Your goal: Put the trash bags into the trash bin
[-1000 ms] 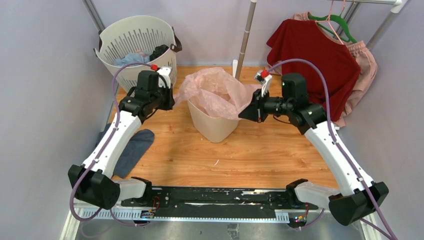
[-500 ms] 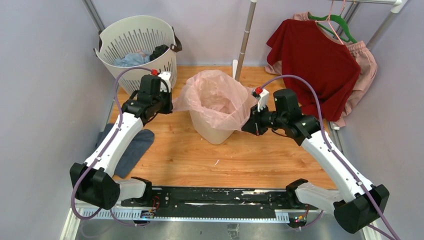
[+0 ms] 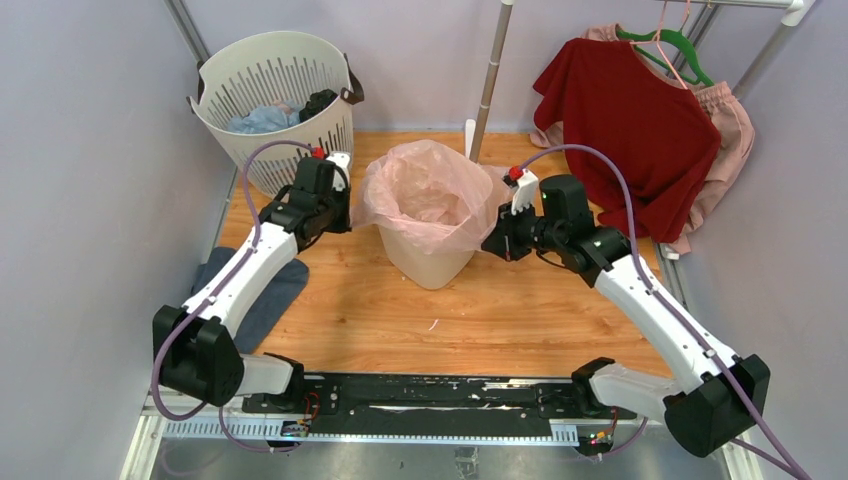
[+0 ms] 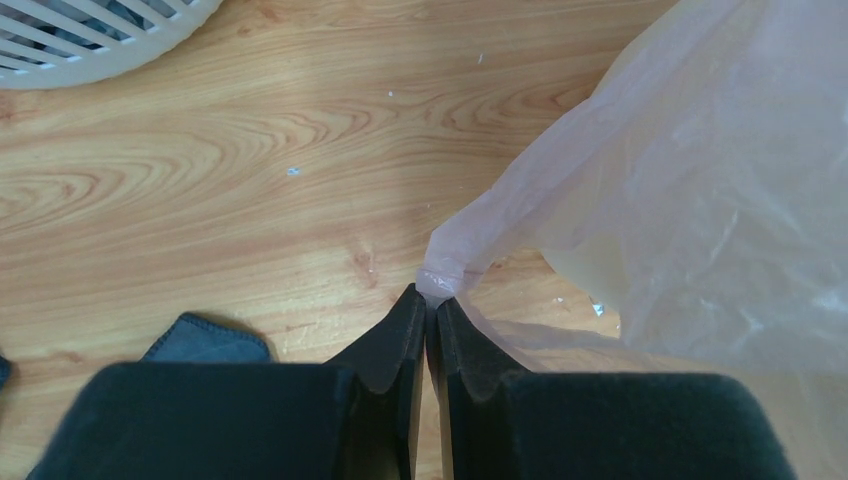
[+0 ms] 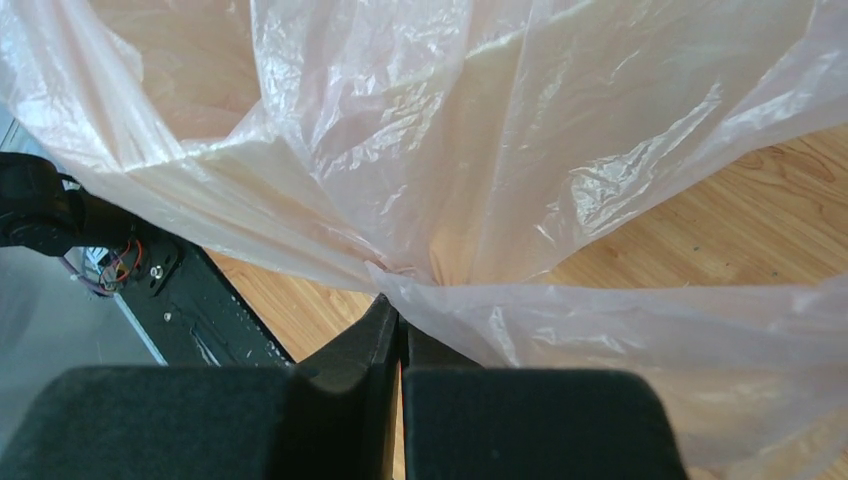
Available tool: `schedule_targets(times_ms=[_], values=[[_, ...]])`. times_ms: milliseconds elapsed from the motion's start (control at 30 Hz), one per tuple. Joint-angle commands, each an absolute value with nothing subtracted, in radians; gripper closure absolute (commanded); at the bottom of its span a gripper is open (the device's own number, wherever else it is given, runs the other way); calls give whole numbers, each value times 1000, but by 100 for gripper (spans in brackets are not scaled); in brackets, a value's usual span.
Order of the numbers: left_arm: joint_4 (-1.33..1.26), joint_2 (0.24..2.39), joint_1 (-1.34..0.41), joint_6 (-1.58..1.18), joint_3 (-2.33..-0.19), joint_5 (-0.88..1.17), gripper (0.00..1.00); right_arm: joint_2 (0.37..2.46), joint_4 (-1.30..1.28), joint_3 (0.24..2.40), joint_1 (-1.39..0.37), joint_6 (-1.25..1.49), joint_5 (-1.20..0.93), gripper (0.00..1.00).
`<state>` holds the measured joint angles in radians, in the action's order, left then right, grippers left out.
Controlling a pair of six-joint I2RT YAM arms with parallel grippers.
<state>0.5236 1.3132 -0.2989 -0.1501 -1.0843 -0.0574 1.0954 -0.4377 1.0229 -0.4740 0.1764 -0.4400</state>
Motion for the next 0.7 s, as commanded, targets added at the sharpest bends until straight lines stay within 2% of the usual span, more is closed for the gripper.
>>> schedule_targets(times_ms=[0, 433, 667], values=[[497, 1349, -296, -149, -1054, -134, 87, 1124, -448, 999, -482, 196, -335, 98], [460, 1363, -296, -167, -1044, -154, 88, 1184, -425, 972, -465, 235, -130, 100], [451, 1295, -296, -199, -1057, -81, 87, 1222, -383, 955, -451, 254, -126, 100]])
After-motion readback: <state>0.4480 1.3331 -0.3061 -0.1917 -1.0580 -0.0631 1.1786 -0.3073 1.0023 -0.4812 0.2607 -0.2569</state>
